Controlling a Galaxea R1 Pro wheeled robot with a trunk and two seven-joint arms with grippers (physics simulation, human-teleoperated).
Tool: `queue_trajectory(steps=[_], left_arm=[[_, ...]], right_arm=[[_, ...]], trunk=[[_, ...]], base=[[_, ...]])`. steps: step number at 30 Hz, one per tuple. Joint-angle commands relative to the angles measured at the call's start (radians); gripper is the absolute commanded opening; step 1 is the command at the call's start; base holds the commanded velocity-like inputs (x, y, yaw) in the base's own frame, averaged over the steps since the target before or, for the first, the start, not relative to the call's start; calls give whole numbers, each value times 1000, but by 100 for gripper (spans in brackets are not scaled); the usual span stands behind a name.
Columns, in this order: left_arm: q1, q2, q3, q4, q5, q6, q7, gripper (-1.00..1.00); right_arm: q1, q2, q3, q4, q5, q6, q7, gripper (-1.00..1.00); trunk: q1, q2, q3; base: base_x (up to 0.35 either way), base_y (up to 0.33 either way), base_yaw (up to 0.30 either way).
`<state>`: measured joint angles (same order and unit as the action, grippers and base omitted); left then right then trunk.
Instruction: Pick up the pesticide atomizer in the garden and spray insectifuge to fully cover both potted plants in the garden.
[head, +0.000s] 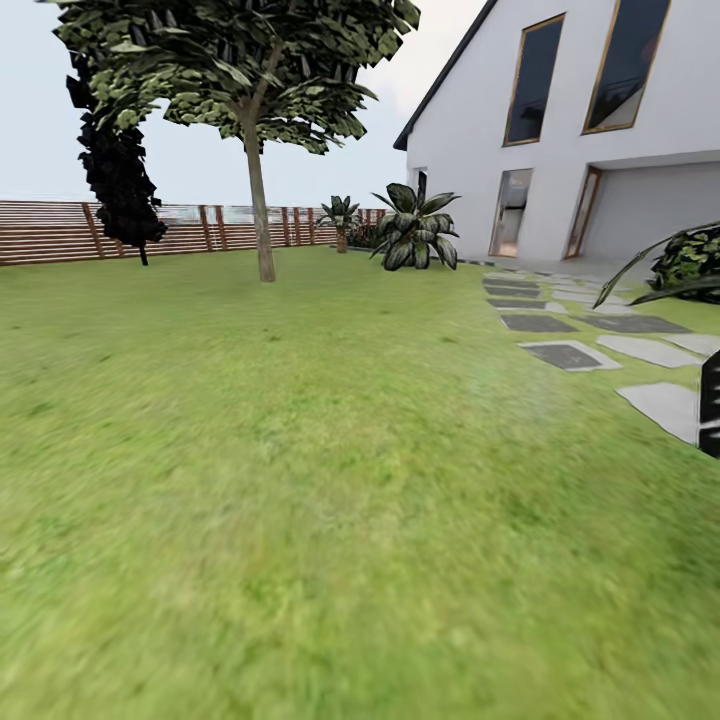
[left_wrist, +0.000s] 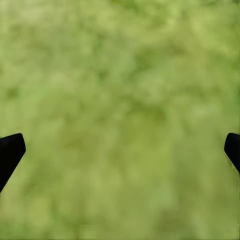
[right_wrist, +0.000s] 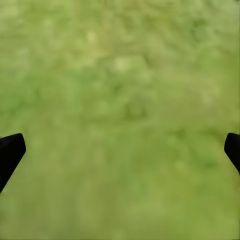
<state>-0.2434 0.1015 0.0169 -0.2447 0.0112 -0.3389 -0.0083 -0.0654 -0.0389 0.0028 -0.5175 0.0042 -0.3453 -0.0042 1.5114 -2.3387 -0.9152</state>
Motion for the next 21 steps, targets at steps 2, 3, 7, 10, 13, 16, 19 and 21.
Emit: queue_trajectory(steps=[2,3,7,10,13,16,19,21], left_arm=[[-1,0,1,1,1,-3,-1,100],[-1,0,1,1,1,-3,-1,100],[-1,0,1,1,1,-3,-1,100],[-1,0,1,1,1,-3,-1,100],[-1,0,1,1,1,-3,-1,100],[-1,0,1,1,1,-3,-1,100],[-1,0,1,1,1,-3,-1,100],[-1,0,1,1,1,-3,-1,100]], right_arm=[[-1,0,0,1,0,-3,0,100],[-1,0,0,1,0,-3,0,100],[0,0,0,1,0,-3,0,100],[-1,0,0,1,0,-3,0,100],[-1,0,0,1,0,-3,0,100],[0,0,0,1,0,-3,0,100],[0,0,0,1,0,-3,0,100],[0,0,0,1,0,-3,0,100]], trunk=[[0,0,-1],[0,0,-1],[0,0,-1],[0,0,-1],[0,0,-1],[0,0,-1],[0,0,-1],[0,0,-1]], base=[[339,17,0],[339,10,0],[339,4,0],[339,1,0],[339,0,0],[339,0,0],[339,0,0],[339,0,0]])
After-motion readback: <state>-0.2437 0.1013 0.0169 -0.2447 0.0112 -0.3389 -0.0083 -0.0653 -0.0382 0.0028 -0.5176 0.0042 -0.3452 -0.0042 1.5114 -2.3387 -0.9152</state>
